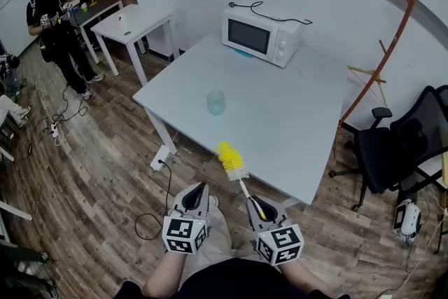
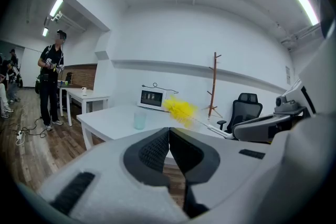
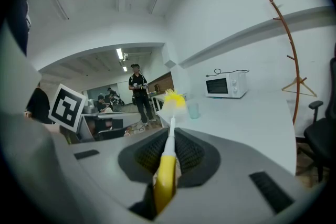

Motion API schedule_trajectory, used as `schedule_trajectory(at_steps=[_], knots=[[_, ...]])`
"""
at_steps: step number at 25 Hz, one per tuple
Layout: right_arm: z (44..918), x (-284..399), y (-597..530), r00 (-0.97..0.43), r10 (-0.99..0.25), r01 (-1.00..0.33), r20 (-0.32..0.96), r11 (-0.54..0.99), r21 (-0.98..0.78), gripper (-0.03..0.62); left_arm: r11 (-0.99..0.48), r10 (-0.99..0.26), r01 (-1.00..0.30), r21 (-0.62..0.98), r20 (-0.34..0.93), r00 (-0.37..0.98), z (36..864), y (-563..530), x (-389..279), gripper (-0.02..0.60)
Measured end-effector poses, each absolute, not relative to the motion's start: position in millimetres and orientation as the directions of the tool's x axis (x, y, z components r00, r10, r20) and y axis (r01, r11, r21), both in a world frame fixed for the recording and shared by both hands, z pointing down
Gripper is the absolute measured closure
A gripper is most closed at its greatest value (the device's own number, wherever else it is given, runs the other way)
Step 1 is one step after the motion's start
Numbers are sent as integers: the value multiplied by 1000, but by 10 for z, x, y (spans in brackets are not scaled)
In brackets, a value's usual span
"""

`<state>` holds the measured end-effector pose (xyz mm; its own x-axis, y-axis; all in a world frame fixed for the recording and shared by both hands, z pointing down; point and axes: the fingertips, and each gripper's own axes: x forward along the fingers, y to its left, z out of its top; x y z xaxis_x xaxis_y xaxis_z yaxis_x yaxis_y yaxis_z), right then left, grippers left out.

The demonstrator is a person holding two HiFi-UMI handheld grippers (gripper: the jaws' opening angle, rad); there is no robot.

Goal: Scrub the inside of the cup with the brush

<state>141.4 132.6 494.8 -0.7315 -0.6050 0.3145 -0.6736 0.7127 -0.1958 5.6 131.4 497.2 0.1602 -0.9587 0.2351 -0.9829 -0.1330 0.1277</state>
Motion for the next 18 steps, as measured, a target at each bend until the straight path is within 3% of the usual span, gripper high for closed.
schedule_trajectory(at_steps=[18], knots=[[4861,749,-173,-672,-661,-735,334,649,-197,545,-230,-928,-964,136,267,260,5082,-248,-616,563]])
